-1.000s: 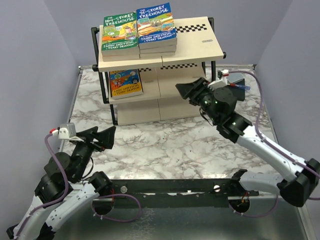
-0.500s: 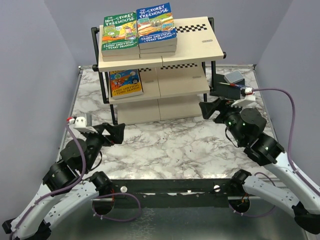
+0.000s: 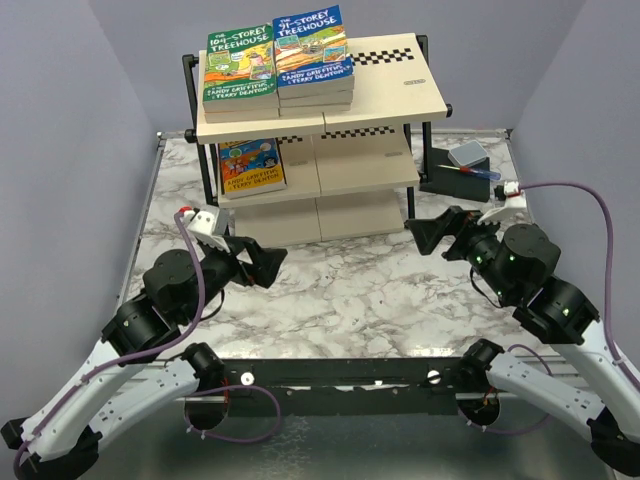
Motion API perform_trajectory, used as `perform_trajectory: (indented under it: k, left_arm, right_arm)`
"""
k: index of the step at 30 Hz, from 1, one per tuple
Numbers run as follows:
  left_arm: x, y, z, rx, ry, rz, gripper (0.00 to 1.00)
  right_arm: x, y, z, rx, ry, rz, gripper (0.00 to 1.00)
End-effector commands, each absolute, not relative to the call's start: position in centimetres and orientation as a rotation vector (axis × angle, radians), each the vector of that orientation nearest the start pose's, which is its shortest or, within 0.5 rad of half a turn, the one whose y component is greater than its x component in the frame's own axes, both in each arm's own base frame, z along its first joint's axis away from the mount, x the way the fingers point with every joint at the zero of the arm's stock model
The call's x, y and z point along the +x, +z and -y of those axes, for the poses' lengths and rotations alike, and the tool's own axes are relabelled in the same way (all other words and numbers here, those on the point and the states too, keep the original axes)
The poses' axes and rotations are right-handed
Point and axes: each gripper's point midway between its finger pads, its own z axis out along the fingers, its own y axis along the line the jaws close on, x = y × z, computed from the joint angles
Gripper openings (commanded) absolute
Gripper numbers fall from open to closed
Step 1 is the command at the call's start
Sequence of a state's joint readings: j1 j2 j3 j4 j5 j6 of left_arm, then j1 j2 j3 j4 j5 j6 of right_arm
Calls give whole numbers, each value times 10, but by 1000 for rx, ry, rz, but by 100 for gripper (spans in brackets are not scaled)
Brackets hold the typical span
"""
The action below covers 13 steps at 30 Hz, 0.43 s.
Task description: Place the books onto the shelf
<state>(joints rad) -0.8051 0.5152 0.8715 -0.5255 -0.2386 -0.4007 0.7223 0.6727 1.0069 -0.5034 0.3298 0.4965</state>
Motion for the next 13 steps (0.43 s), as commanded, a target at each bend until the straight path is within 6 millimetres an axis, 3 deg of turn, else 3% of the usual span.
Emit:
perform_trajectory:
  k: [1,8,13]
  left_arm:
    - [172,345,175,269,-819,-1675,99]
    - [161,353,195,350,-934,-1665,99]
    - [162,350,198,364,-935,-1675,99]
  right_arm:
    - [207,347,-135,33,623,-1771,100]
    - [192,362,-124,29,652,-1719,100]
    - [187,355,-120,-8,630,-1732,100]
